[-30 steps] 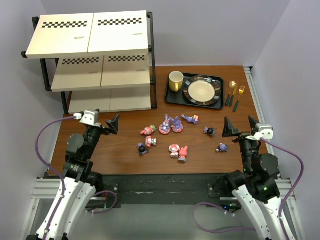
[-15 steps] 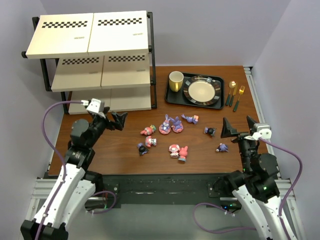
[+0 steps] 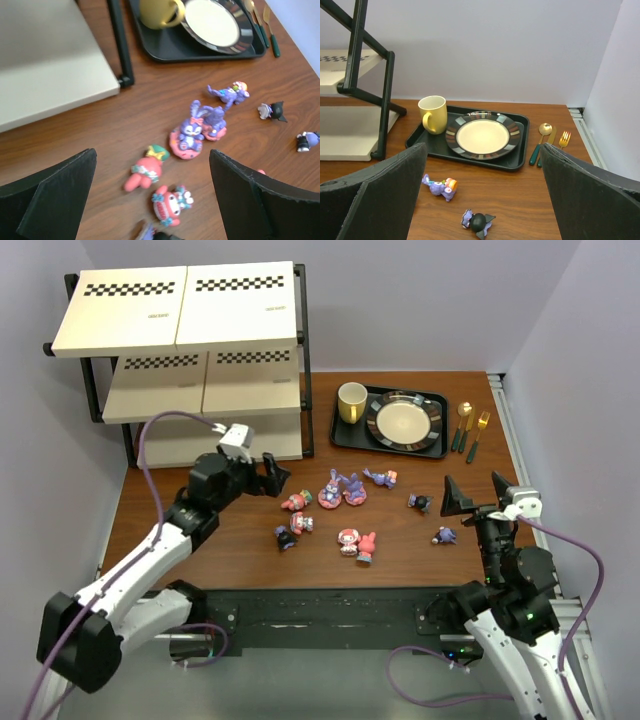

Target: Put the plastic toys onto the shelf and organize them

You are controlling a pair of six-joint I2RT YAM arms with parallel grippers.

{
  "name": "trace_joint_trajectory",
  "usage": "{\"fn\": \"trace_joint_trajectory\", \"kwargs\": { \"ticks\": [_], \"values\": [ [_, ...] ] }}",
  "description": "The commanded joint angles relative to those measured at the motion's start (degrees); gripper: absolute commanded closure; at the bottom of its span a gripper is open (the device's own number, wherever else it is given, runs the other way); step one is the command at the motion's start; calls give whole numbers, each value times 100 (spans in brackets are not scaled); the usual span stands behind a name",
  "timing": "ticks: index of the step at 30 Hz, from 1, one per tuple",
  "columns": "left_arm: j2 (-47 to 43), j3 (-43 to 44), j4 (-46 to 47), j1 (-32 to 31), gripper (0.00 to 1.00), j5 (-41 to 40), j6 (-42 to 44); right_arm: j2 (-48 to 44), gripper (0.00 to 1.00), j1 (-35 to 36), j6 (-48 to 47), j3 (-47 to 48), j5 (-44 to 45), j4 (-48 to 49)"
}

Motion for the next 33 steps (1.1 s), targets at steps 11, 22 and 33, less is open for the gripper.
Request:
{"fn": "trace_joint_trajectory", "kwargs": {
  "ticks": [11,22,33],
  "values": [
    [2531,1670,514,-2362,11,-3295,-629,-31,1,53,-42,-63,64,265],
    [3754,2179,805,-2583,30,-3578,-665,-84,1,53,-42,-72,55,274],
    [4590,2654,296,-2609,36,-3287,-752,-110,1,71,-33,-89,46,291]
  ]
}}
